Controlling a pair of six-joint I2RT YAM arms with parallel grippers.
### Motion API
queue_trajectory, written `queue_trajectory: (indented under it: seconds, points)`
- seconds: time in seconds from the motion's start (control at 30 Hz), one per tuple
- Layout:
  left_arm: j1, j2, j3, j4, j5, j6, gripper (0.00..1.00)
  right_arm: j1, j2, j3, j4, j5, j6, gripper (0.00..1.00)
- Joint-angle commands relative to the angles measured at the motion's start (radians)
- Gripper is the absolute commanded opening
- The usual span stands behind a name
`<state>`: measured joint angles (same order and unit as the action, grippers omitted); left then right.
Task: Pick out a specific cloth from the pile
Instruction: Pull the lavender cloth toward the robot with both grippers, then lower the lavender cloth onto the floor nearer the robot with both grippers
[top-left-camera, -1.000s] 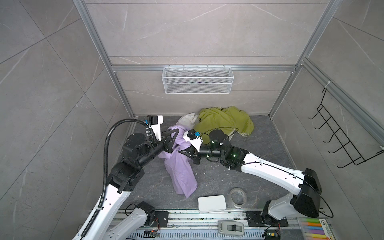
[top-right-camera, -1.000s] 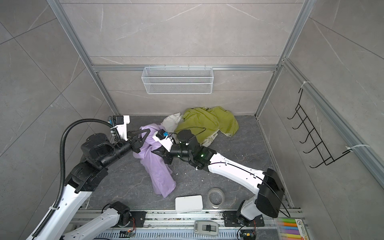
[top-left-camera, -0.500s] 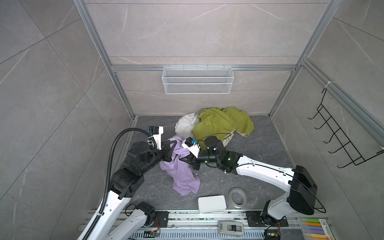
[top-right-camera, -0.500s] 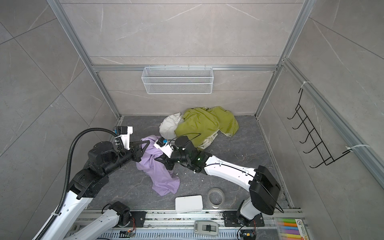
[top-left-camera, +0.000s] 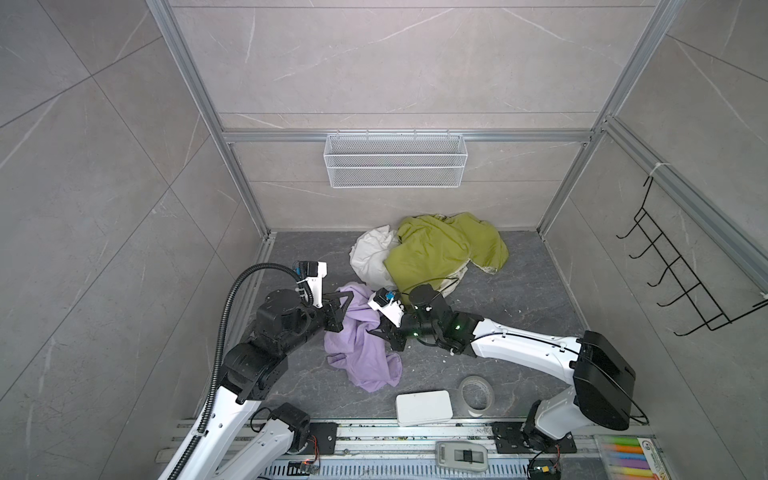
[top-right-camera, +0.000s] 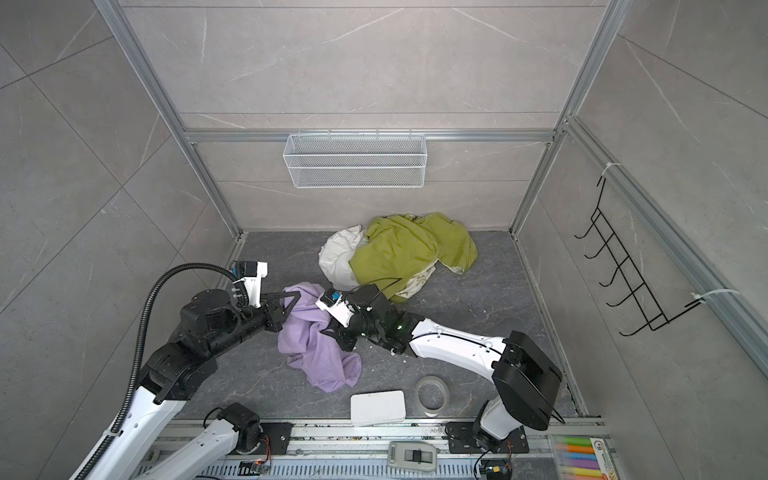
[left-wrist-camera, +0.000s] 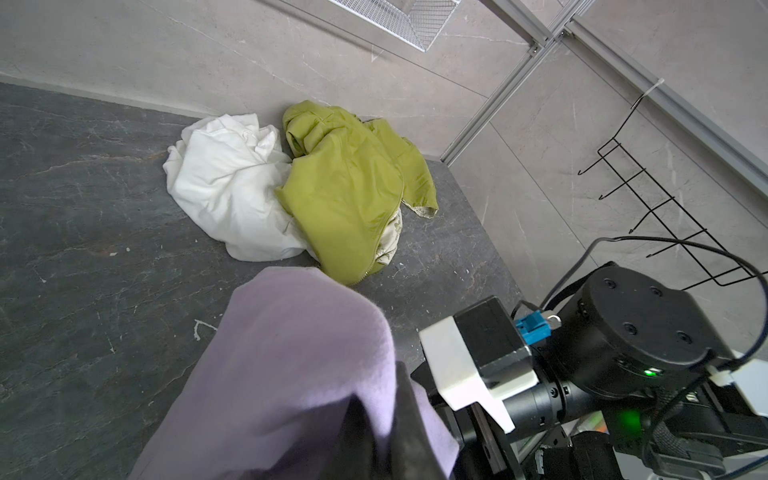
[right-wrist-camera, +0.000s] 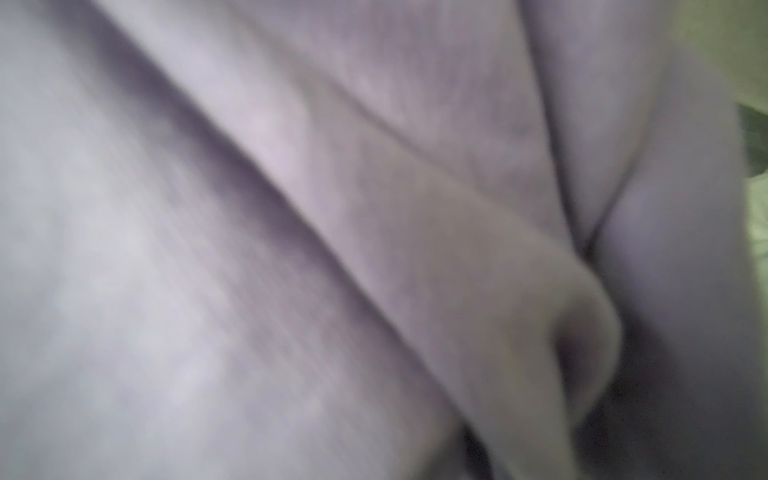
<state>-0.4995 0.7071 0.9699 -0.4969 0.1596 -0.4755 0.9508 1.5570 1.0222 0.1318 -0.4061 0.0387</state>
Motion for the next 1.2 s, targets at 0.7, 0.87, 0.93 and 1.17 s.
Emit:
queue_trajectory:
  seconds: [0.7, 0.87, 0.93, 1.17]
  points:
    - [-0.003, -0.168, -0.242, -0.092, 0.044, -0.191, 0.00, -0.014, -0.091, -0.193, 0.012, 0.129, 0.060, 0.00]
    - [-0.005, -0.152, -0.297, -0.091, 0.035, -0.218, 0.00, -0.026, -0.083, -0.212, 0.019, 0.131, 0.069, 0.00]
    - [-0.009, -0.140, -0.325, -0.085, 0.035, -0.232, 0.00, -0.033, -0.080, -0.223, 0.030, 0.131, 0.073, 0.00]
    - [-0.026, -0.130, -0.397, -0.057, 0.023, -0.254, 0.00, -0.054, -0.069, -0.253, 0.048, 0.127, 0.086, 0.00]
